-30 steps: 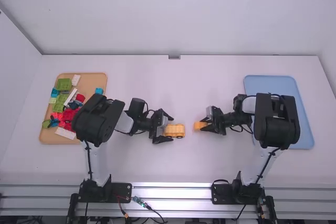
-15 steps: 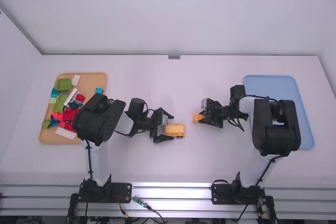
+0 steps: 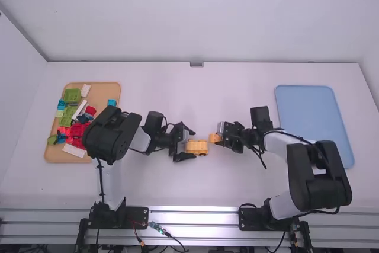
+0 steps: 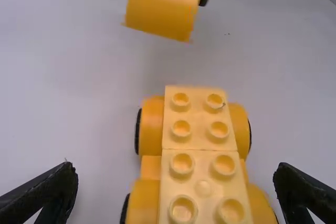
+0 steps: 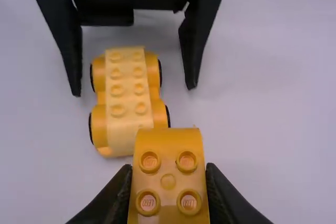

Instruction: Assemble lego blocks to make yellow taxi

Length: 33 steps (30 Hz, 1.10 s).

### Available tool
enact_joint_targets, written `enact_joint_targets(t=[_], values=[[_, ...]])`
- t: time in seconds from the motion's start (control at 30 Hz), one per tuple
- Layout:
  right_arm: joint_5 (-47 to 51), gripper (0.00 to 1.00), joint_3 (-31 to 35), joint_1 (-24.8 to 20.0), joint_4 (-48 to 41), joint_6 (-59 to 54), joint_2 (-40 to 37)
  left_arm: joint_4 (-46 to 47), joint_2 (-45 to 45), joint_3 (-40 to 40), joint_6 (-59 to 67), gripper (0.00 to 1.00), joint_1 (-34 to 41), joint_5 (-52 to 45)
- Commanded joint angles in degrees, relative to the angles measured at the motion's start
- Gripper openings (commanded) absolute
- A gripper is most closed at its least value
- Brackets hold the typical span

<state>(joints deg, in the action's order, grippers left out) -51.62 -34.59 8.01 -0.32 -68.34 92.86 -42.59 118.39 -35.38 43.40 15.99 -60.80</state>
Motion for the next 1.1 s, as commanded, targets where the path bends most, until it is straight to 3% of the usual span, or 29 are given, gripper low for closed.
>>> enact_joint_targets(t=[0.0, 0.27, 0.4, 0.63, 1.07], values=[[-4.8, 0.0, 0.9, 0.0, 0.0, 0.2, -0.9, -1.0, 0.4, 1.8, -0.1, 0.99, 0.7, 1.1], [-7.3, 0.0, 0.9, 0.3, 0.0, 0.6, -0.6, -4.7, 0.4, 3.8, -0.1, 0.99, 2.1, 3.5], [-7.0, 0.0, 0.9, 2.7, 0.1, 0.6, -0.6, -1.6, 0.5, 2.1, 1.8, 1.0, 2.1, 3.2], [-7.1, 0.0, 0.9, 4.5, 1.0, 0.5, -0.5, 6.2, 0.6, -1.4, 5.1, 0.86, 2.0, 3.3], [-8.9, 0.0, 0.9, 4.5, 1.6, 1.2, -0.4, 4.2, 0.6, 0.3, 8.2, 0.64, 2.0, 3.3]])
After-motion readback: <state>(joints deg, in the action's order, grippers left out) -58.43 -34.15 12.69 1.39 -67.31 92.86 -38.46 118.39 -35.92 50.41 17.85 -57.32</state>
